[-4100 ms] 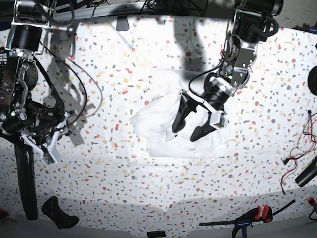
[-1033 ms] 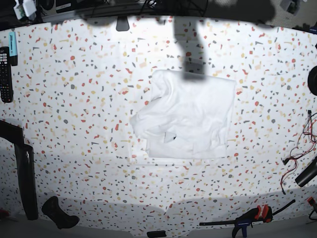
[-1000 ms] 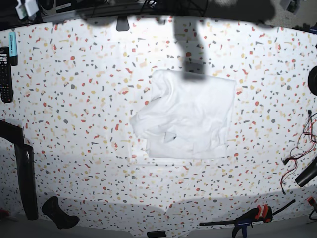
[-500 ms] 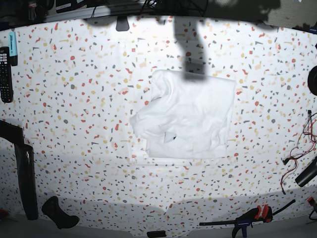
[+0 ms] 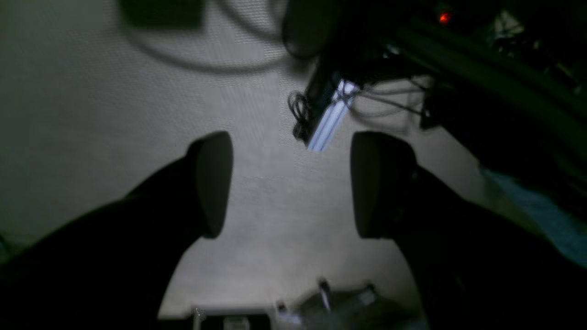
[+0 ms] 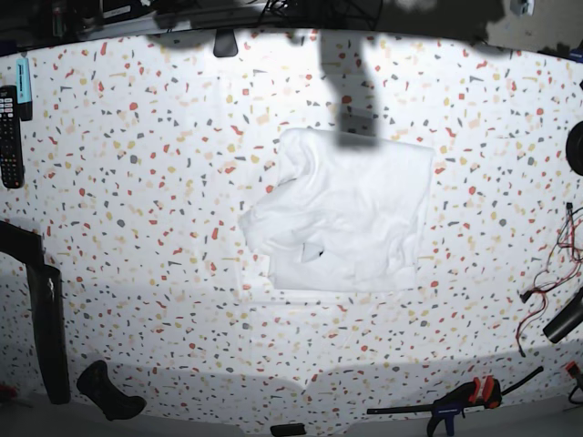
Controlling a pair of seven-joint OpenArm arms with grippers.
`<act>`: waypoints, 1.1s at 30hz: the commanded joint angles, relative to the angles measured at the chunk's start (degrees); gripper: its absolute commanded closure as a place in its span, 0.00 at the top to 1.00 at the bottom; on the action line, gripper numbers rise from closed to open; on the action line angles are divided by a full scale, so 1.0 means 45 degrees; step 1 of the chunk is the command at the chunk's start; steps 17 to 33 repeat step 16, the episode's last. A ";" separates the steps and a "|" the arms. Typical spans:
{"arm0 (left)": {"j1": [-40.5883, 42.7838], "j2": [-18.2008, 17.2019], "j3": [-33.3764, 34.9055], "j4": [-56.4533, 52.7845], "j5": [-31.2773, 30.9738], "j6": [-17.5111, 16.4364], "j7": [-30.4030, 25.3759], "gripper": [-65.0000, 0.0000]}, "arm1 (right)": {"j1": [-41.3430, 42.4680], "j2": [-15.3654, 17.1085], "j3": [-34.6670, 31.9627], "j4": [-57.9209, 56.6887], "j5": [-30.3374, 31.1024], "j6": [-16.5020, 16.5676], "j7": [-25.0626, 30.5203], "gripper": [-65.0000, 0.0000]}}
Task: Fold the T-shirt properly
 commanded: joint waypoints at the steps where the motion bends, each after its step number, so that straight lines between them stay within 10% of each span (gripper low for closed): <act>1: 0.0097 -0.0194 -0.0058 -0.0233 0.0063 -0.0044 0.0087 0.59 | 0.0005 0.0262 -0.0092 -0.0437 -0.0097 0.0110 -0.0160 0.35; 33: -0.0238 0.0549 -0.0053 -0.1146 0.2263 0.0593 -0.1991 0.59 | 0.0418 0.0481 -0.0170 -0.1282 -0.0641 -0.0024 0.0627 0.35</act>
